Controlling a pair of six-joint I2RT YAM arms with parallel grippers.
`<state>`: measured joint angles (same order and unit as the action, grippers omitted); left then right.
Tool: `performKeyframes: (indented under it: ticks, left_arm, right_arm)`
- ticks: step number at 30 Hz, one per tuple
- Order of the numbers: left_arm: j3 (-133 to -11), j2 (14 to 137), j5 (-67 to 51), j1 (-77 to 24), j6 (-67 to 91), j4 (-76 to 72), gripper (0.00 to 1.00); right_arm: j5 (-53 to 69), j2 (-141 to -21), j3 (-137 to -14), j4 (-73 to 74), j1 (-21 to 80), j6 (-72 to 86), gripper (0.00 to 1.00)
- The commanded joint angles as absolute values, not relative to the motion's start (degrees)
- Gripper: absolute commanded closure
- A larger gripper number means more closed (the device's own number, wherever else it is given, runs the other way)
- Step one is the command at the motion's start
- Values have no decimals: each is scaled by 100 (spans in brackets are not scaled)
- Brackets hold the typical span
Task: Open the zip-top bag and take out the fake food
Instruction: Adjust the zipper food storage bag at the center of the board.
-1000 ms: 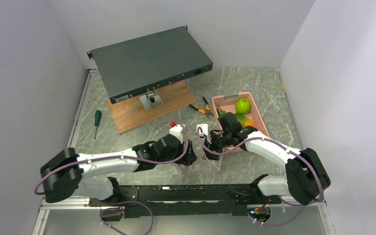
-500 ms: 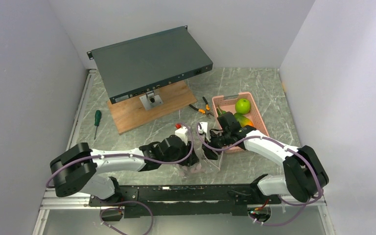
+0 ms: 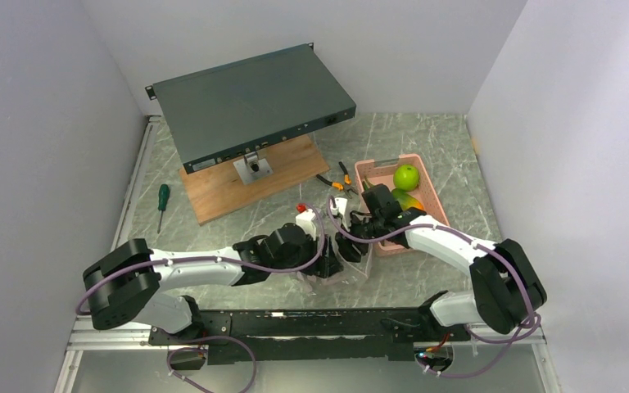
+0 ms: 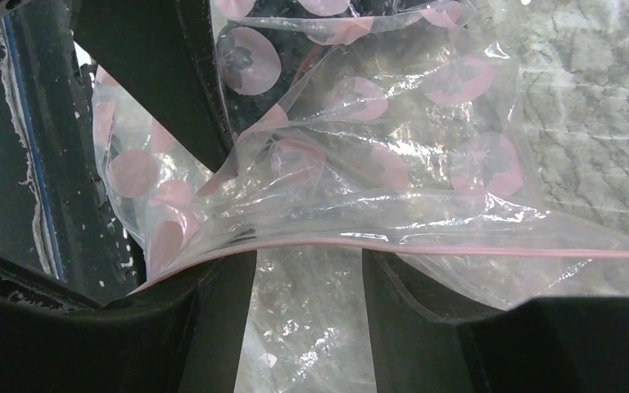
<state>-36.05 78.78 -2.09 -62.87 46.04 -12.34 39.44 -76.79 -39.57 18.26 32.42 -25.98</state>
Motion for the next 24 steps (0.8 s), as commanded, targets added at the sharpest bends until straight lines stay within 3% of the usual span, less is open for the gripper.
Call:
performKeyframes:
  ticks: [1, 4, 6, 12, 24]
  left_arm:
    - [-3882, 7949, -82, -6324, 4889, -1275, 27]
    - [-3972, 8112, -18, -6332, 5025, -982, 29]
    - [-4032, 8134, 222, -6344, 5038, -845, 35]
    - [-4218, 8273, 279, -6422, 4904, -648, 37]
    - [-5021, 7881, 963, -6947, 4663, 648, 30]
  right_arm:
    - [4129, -7682, -4207, 1582, 3186, -2309, 48]
    - [4208, -7675, -4210, 1561, 3133, -2202, 48]
    - [4240, -7658, -4210, 1544, 3093, -2160, 48]
    - [4190, -7695, -4219, 1521, 3075, -2121, 48]
    - [4206, -7696, -4270, 1518, 3076, -1998, 48]
